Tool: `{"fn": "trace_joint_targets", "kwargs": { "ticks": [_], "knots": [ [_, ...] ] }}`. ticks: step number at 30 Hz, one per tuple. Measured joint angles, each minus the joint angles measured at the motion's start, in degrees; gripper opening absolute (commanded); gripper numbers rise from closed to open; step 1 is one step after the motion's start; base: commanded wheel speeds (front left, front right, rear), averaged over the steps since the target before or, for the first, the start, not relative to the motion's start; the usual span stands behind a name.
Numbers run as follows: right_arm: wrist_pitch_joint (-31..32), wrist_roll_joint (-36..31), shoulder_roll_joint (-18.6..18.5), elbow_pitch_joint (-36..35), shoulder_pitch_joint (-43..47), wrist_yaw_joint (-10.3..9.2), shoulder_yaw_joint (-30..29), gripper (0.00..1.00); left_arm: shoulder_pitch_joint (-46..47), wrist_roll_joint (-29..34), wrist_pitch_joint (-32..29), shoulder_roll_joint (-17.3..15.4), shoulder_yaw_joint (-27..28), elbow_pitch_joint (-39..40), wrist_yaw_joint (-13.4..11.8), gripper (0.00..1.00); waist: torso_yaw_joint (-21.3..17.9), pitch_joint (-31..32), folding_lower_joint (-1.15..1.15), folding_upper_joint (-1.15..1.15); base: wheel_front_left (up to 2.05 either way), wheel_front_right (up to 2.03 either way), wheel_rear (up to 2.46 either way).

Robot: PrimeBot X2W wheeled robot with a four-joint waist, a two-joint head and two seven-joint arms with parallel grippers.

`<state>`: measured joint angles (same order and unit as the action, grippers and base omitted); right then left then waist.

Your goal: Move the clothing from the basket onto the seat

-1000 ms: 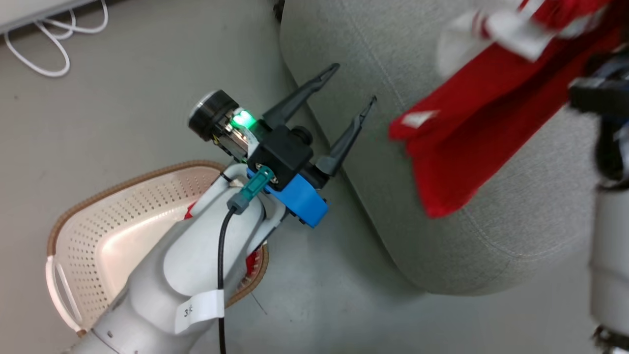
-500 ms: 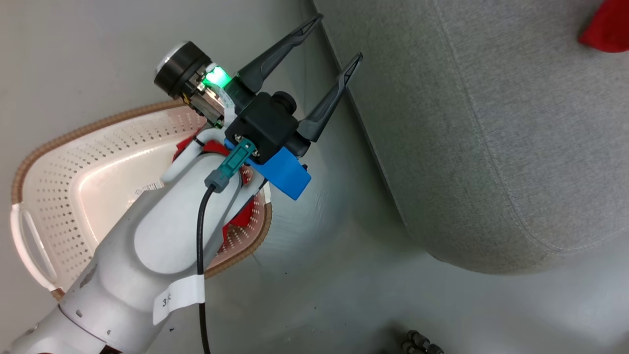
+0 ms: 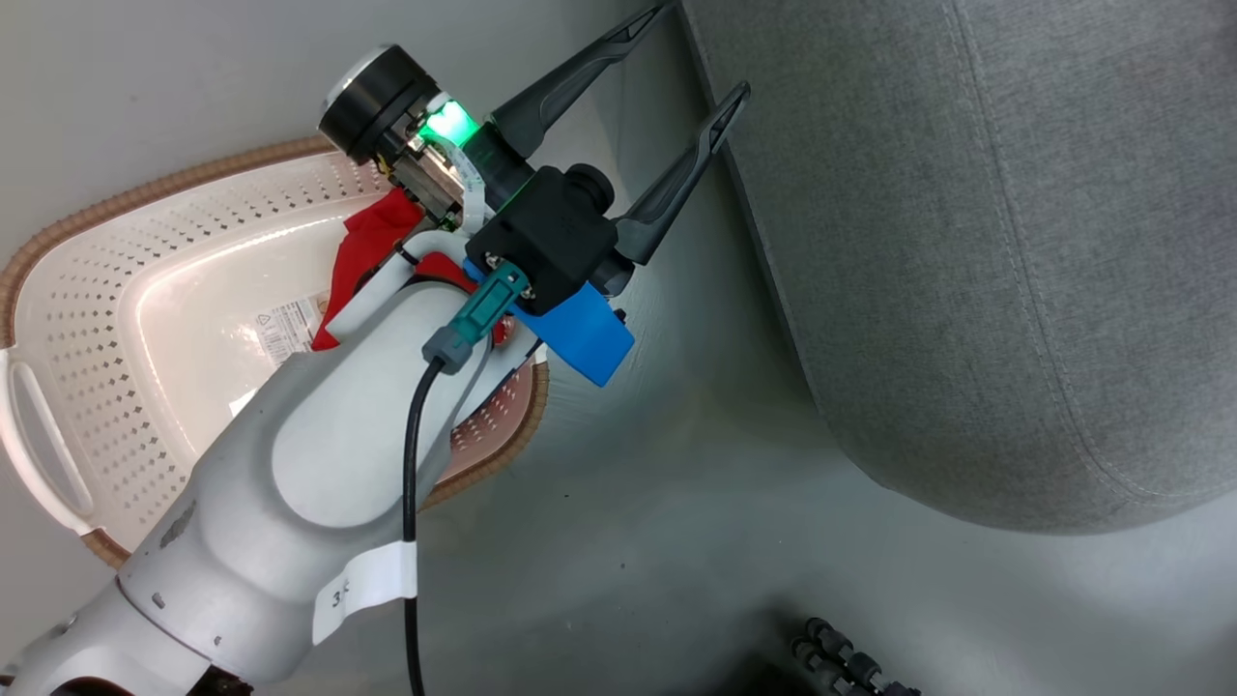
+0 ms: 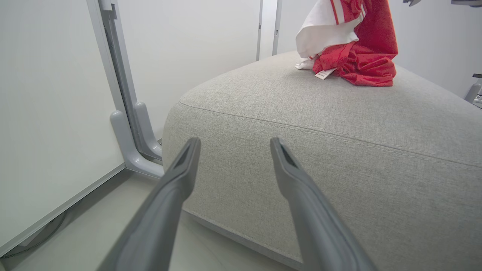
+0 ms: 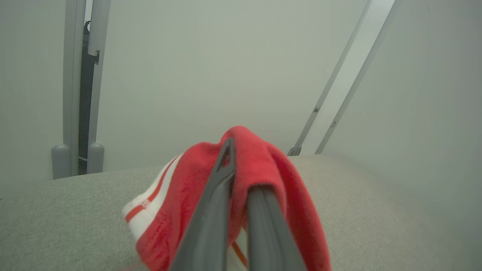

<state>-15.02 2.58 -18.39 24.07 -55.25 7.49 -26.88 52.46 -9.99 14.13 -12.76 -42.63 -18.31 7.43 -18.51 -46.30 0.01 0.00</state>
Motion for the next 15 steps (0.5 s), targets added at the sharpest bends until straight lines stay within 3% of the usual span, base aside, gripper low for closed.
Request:
{"fn": "trace_joint_targets", "kwargs": {
  "ticks": [12,13,14,15],
  "knots": [
    [-0.02,-0.73,6.70,8.67,5.17,0.00,-0.41,0.00,0.30,-0.21,0.35,-0.27,-0.59,-0.26,-0.01,1.00,1.30,-0.71,0.00,0.00,0.00,0.00,0.00],
    [-0.02,-0.73,7.06,8.88,5.34,0.00,-0.32,0.19,0.31,-0.33,0.35,-0.32,-0.59,-0.37,-0.05,1.00,1.29,-0.60,0.00,0.00,0.00,0.00,0.00],
    [-0.02,-0.74,7.22,8.90,5.49,0.00,-0.22,0.68,0.34,-0.47,0.36,-0.31,-0.59,-0.46,-0.08,1.00,1.27,-0.46,0.00,0.00,0.00,0.00,0.00],
    [-0.02,-0.74,7.26,8.75,5.72,0.00,-0.22,1.00,0.34,-0.53,0.41,-0.32,-0.59,-0.55,-0.10,1.00,1.24,-0.27,0.00,0.00,0.00,0.00,0.00]
  ]
}}
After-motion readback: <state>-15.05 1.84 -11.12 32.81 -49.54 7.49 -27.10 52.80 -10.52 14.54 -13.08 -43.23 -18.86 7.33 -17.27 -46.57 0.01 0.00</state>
